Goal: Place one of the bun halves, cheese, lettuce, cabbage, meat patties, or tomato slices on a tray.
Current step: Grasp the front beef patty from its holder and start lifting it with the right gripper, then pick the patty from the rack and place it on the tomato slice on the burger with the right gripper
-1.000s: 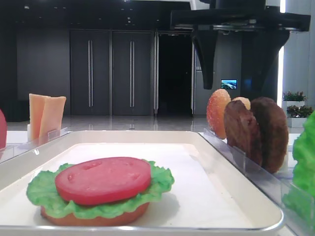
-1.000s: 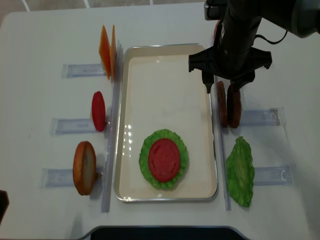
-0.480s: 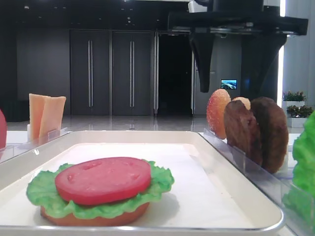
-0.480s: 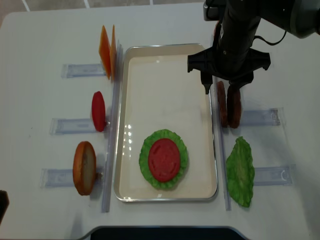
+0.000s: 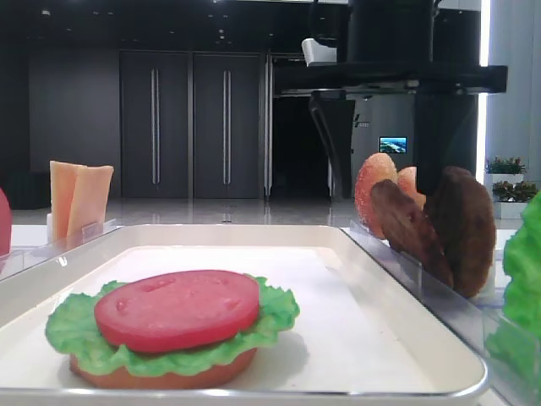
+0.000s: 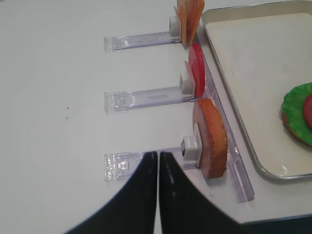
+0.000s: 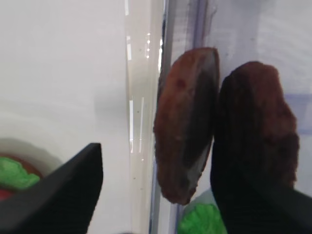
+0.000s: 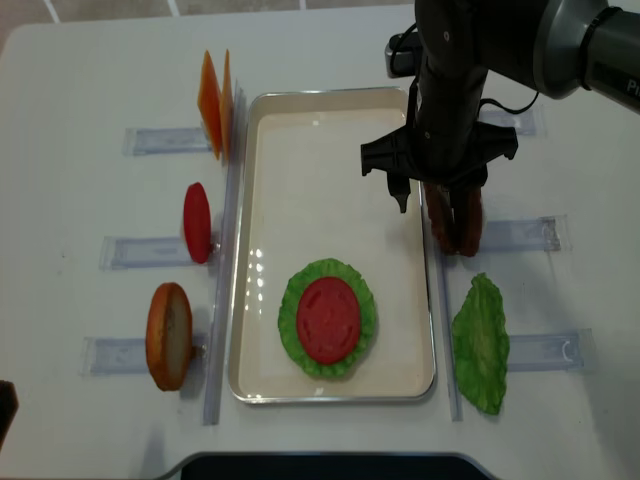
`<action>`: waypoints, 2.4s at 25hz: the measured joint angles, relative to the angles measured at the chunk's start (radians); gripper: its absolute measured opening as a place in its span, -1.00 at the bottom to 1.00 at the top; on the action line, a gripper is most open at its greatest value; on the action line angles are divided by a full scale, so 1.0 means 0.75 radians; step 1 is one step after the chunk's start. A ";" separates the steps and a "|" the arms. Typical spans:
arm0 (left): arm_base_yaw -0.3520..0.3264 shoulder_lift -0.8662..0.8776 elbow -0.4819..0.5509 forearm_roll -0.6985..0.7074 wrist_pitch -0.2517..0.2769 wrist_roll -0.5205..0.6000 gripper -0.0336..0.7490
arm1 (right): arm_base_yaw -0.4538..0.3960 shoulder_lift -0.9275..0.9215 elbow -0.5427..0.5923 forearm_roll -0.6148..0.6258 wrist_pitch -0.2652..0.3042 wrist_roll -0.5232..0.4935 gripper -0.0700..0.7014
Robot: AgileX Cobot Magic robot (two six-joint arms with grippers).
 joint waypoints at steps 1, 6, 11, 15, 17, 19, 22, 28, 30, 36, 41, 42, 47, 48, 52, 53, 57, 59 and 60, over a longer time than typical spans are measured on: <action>0.000 0.000 0.000 0.000 0.000 0.000 -0.91 | 0.000 0.000 0.000 -0.026 0.000 0.000 0.42; 0.000 0.000 0.000 0.000 0.000 0.000 -0.91 | 0.000 0.000 0.000 -0.108 -0.018 0.001 0.42; 0.000 0.000 0.000 0.000 0.000 0.000 -0.91 | 0.000 0.017 0.000 -0.126 -0.025 0.005 0.42; 0.000 0.000 0.000 0.000 0.000 0.000 -0.91 | 0.000 0.040 0.000 -0.126 -0.025 0.006 0.42; 0.000 0.000 0.000 0.000 0.000 0.000 -0.91 | 0.000 0.044 0.000 -0.126 -0.028 0.006 0.42; 0.000 0.000 0.000 0.000 0.000 0.000 -0.91 | 0.000 0.044 0.000 -0.126 -0.032 0.006 0.42; 0.000 0.000 0.000 0.000 0.000 0.000 -0.91 | 0.000 0.044 0.000 -0.126 -0.035 0.006 0.42; 0.000 0.000 0.000 0.000 0.000 0.000 -0.91 | 0.000 0.044 0.000 -0.137 -0.006 0.006 0.40; 0.000 0.000 0.000 0.000 0.000 0.000 -0.91 | 0.000 0.044 0.000 -0.158 0.008 0.006 0.36; 0.000 0.000 0.000 0.000 0.000 0.000 -0.91 | 0.000 0.044 0.000 -0.167 0.016 0.006 -0.03; 0.000 0.000 0.000 0.000 0.000 0.000 -0.91 | 0.000 0.044 0.000 -0.184 0.011 0.006 -0.42; 0.000 0.000 0.000 0.000 0.000 0.000 -0.91 | 0.000 0.044 0.000 -0.193 0.017 0.006 -0.42; 0.000 0.000 0.000 0.000 0.000 0.000 -0.91 | 0.000 0.044 0.000 -0.205 0.043 0.006 -0.42; 0.000 0.000 0.000 0.000 0.000 0.000 -0.91 | 0.000 0.044 -0.001 -0.205 0.044 0.006 -0.42; 0.000 0.000 0.000 0.000 0.000 0.000 -0.91 | 0.000 0.042 -0.004 -0.196 0.049 0.006 -0.42; 0.000 0.000 0.000 0.000 0.000 0.000 -0.91 | 0.000 0.040 -0.004 -0.191 0.053 0.006 -0.43; 0.000 0.000 0.000 0.000 0.000 0.000 -0.91 | 0.000 -0.016 -0.004 -0.179 0.076 0.006 -0.43; 0.000 0.000 0.000 0.000 0.000 0.000 -0.91 | 0.000 -0.064 -0.004 -0.175 0.076 0.006 -0.43; 0.000 0.000 0.000 0.000 0.000 0.000 -0.91 | 0.000 -0.086 -0.004 -0.173 0.076 0.006 -0.43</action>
